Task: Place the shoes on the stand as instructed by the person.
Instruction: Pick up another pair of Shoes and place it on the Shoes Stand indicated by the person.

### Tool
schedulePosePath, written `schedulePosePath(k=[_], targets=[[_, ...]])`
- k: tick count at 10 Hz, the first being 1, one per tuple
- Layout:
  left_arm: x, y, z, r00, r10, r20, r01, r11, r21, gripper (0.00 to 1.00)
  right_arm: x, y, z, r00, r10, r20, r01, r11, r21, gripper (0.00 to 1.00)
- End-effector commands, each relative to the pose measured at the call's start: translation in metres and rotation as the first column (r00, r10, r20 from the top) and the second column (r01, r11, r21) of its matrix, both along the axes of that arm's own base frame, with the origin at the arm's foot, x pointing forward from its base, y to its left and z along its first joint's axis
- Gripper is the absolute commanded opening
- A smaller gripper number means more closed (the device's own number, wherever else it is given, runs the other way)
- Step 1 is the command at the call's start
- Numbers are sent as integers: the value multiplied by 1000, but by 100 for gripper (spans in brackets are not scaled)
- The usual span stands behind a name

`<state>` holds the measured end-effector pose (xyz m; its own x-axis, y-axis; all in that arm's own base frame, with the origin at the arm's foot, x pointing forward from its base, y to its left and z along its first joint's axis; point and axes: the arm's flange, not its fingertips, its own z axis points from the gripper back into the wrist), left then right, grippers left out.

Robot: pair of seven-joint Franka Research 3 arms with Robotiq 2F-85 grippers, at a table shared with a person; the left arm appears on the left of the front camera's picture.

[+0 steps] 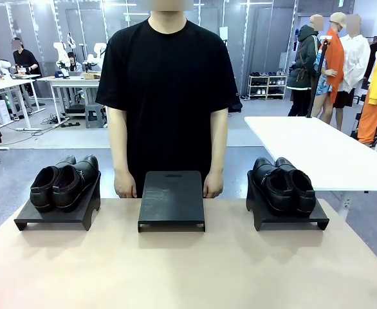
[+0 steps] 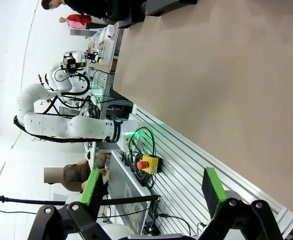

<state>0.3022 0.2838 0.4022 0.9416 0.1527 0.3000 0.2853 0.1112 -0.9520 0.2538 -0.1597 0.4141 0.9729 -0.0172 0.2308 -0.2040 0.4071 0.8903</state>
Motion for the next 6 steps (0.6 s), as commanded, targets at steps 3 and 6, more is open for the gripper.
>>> schedulePosePath(k=[3,6], targets=[[-3,-2,0,1000,4,-2,-4,1000,20,100,0,-1,2,1000,3,19,-3,1000,7,100],[-3,-2,0,1000,4,-2,-4,1000,20,100,0,-1,2,1000,3,19,-3,1000,7,100]])
